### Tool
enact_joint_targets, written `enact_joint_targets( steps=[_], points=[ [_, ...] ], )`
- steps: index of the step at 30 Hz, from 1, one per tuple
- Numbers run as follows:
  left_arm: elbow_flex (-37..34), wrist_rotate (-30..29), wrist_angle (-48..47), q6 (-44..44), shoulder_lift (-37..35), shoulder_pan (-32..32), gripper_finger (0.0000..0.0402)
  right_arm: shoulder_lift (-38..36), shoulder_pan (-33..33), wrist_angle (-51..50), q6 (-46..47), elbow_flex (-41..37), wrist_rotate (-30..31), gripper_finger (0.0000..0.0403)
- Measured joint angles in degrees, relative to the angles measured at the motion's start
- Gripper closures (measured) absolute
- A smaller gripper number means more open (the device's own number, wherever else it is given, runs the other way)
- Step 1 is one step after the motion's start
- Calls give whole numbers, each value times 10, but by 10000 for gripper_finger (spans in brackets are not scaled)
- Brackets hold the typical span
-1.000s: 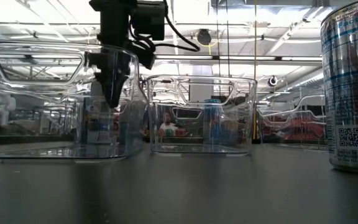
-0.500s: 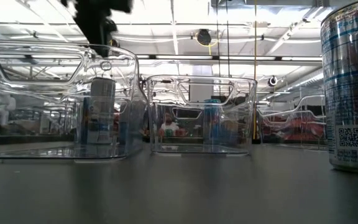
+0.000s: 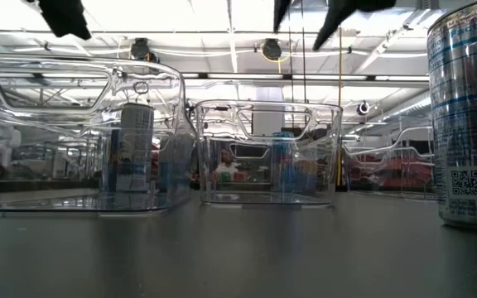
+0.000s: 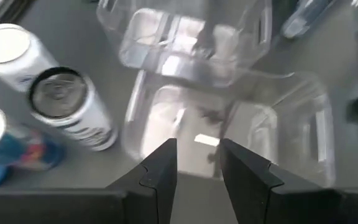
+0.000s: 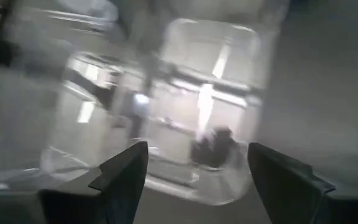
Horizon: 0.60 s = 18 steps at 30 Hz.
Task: Sort soda cans
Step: Adjust the middle transparent bin
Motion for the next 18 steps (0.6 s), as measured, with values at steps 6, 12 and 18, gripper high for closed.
enact_joint_targets(
  steps=[6, 12, 18],
  points=[
    [-47, -30, 74, -56, -21, -67, 271, -1, -97, -40, -89, -5, -61, 151],
    [-74, -59, 125, -89, -3, -120, 271, 1, -162, 26, -187, -98, -163, 161],
    [-75, -99, 126, -140, 11, -155, 271, 0, -216, 75, -242, -162, -174, 165]
  ],
)
